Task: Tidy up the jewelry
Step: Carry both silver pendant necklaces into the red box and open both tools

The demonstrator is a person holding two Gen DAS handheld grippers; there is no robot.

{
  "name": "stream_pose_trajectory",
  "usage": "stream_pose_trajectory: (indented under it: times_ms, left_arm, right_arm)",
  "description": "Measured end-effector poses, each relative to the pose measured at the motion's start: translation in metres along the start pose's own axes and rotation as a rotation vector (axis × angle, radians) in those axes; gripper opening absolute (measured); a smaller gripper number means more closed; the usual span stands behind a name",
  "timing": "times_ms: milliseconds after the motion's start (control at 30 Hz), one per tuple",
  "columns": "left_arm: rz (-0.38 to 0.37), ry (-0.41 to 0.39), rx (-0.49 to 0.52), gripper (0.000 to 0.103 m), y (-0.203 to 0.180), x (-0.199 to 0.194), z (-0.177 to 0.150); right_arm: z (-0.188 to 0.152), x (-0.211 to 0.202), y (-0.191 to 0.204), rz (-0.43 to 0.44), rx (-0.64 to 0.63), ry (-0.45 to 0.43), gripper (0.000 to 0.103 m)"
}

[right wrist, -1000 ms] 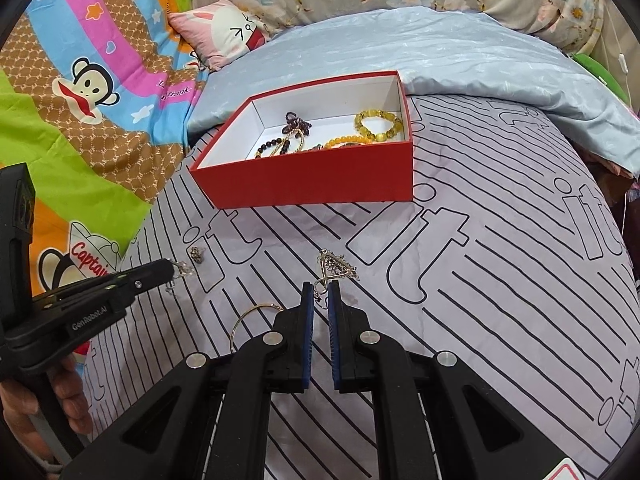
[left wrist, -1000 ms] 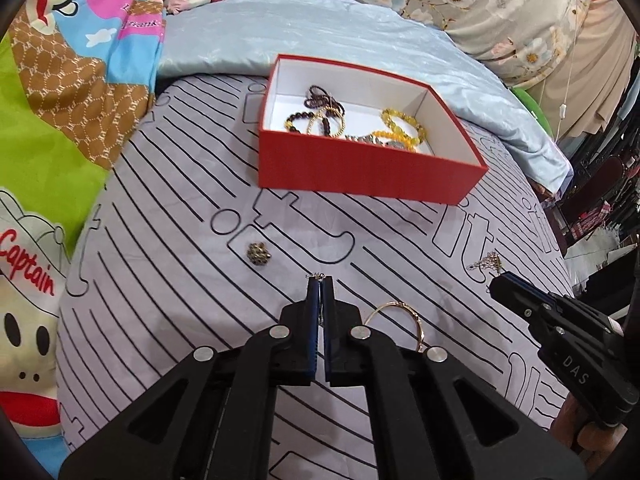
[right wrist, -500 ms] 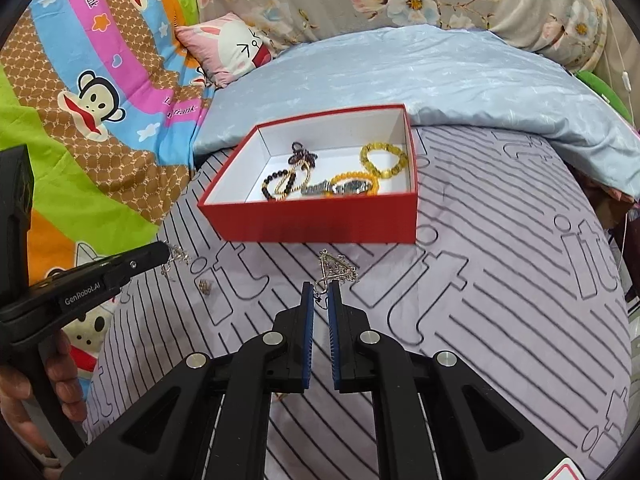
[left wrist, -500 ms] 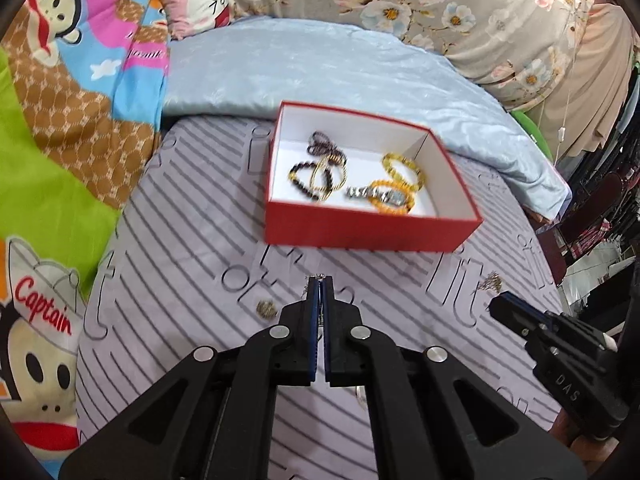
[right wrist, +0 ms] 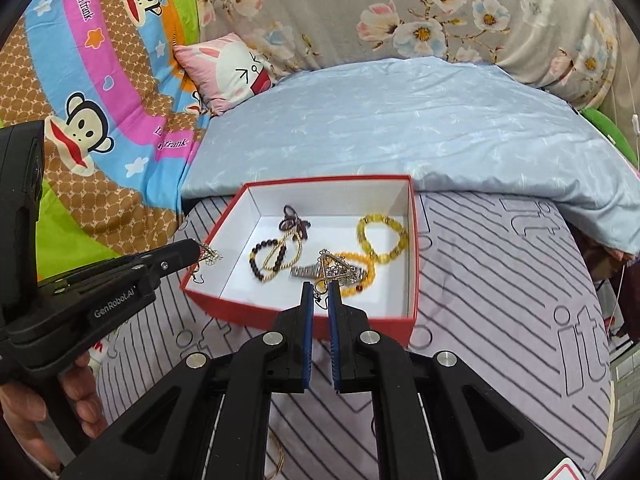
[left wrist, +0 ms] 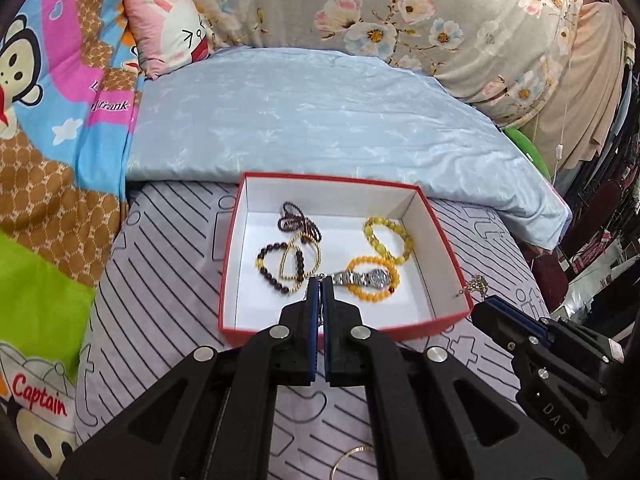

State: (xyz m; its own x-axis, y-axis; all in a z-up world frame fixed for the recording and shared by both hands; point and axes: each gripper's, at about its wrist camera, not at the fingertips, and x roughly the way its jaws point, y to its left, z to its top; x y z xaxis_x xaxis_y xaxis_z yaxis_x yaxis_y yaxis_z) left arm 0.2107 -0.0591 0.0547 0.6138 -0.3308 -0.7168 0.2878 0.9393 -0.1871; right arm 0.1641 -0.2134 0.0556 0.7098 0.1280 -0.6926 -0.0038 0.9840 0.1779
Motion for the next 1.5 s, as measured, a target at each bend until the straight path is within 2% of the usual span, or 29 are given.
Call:
stream_pose_trajectory:
  times_ms: [567,1500]
  left_arm:
    - [0.035,0.014,0.039,0.0,-0.003,0.057,0.033]
    - [0.054,0.03,0.042,0.0,0.005,0.095,0.052]
  right_arm:
    - [0.04,0.052,-0.004,-0.017,-0.012,0.009,0.006]
    - [0.051,0.099,-0.008,-0.029,-0.017,0.051,0.006]
